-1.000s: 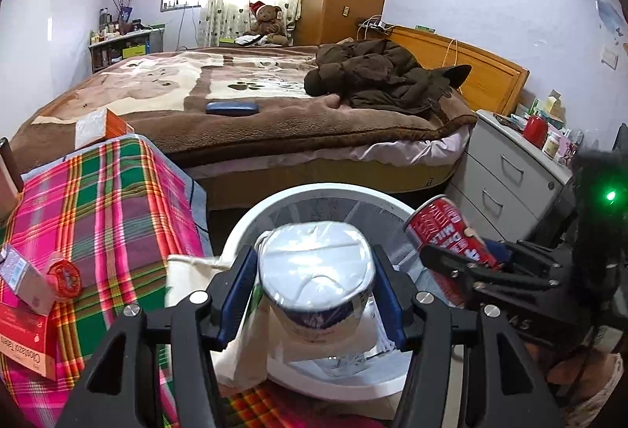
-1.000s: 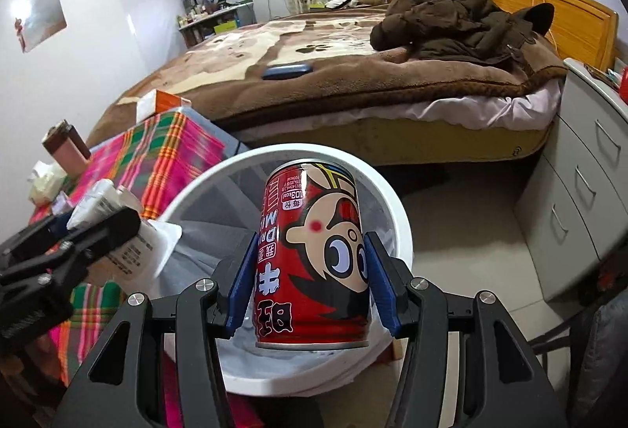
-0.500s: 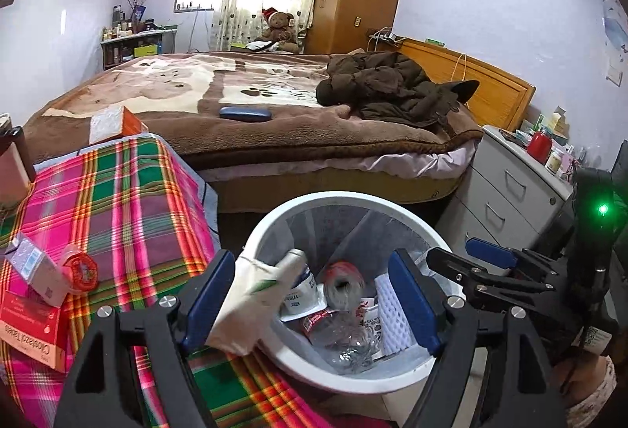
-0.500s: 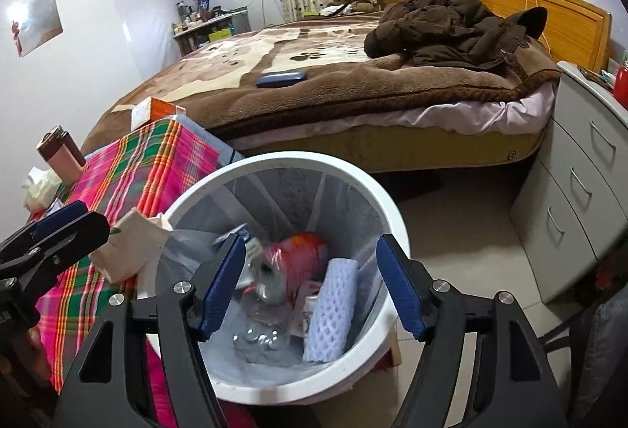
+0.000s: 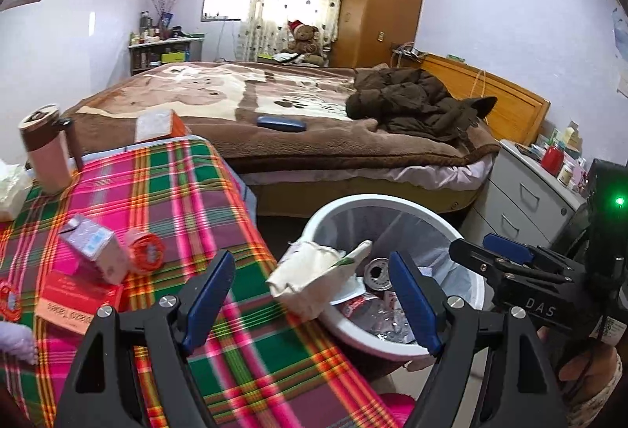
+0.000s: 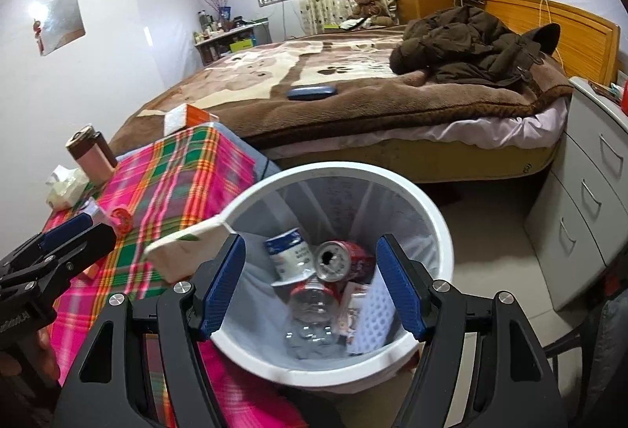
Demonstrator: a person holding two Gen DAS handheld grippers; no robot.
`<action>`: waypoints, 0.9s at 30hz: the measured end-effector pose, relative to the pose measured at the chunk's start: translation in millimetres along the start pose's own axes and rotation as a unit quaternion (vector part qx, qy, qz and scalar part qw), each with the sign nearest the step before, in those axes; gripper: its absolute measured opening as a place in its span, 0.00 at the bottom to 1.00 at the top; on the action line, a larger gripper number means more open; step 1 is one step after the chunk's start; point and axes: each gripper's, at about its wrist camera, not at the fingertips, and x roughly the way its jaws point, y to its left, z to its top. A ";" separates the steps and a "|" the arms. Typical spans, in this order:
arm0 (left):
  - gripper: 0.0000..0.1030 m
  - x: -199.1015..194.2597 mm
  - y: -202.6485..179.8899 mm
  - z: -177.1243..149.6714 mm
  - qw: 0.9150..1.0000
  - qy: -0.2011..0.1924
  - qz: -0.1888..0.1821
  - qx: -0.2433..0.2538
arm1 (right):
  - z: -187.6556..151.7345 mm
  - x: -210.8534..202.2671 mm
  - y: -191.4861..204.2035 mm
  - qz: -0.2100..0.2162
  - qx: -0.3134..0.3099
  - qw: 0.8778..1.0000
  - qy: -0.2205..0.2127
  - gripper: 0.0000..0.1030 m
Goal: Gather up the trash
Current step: 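Move both tools back over the table toward the foam sleeve and carton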
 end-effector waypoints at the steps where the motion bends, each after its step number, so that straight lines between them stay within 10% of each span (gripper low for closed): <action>1: 0.79 -3.0 2.9 -0.7 1.000 -0.002 0.003 -0.001 | -0.4 -0.6 3.1 0.003 -0.002 1.000 -0.001 0.69; 27: 0.79 -85.1 131.8 -38.4 0.992 -0.024 0.115 -0.056 | -10.3 11.7 118.4 0.131 -0.087 0.987 -0.007 0.69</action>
